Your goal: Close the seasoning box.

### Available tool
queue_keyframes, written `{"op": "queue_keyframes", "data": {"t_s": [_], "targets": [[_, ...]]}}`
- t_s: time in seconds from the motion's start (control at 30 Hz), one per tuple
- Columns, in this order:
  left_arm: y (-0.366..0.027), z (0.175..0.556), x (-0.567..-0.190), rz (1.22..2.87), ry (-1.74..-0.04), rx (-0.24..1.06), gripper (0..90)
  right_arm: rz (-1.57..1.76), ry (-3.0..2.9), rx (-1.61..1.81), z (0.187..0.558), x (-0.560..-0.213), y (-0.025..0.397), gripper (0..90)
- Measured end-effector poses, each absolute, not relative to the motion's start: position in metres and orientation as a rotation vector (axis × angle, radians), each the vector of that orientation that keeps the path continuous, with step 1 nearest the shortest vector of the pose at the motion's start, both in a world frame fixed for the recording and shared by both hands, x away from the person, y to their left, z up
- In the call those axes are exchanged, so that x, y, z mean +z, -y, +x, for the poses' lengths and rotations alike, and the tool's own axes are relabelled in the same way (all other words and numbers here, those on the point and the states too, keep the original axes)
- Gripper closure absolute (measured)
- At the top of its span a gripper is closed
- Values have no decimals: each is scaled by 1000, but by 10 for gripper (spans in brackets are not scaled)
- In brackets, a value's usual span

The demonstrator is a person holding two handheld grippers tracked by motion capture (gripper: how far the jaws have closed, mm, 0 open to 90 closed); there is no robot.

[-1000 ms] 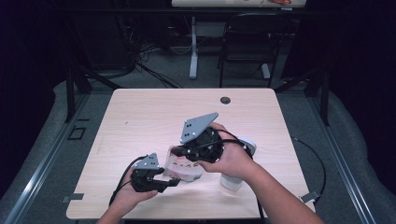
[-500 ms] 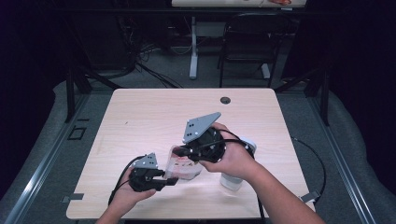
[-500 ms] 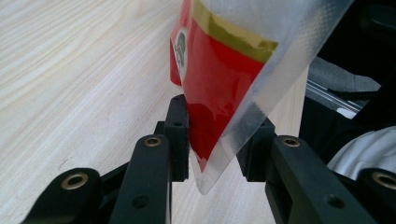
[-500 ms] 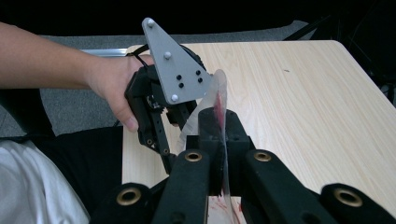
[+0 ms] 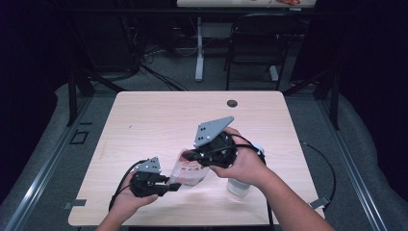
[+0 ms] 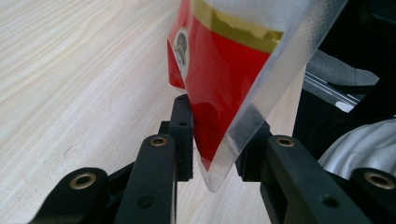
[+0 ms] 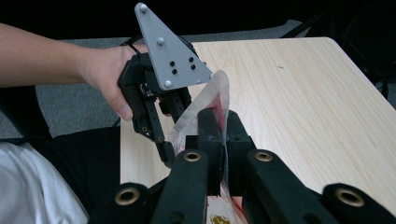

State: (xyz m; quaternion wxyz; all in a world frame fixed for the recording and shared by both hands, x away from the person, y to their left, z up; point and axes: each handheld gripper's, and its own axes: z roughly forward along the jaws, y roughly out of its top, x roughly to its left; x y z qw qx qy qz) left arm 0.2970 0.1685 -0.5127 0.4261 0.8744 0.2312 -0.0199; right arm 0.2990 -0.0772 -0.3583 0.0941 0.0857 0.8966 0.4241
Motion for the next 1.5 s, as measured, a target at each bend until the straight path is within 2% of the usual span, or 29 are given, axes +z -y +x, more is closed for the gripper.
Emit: {"op": "queue_keyframes", "data": {"t_s": [0.53,0.9,1.5], "targets": [[-170,293,-504,2231,-579,-27,743,357,-2641,1265,295,-360,92,846],[-168,291,-499,2257,-575,-35,743,381,-2621,1316,293,-367,107,889],[-171,290,-503,2303,-592,-62,743,428,-2601,1381,295,-392,120,888]]}}
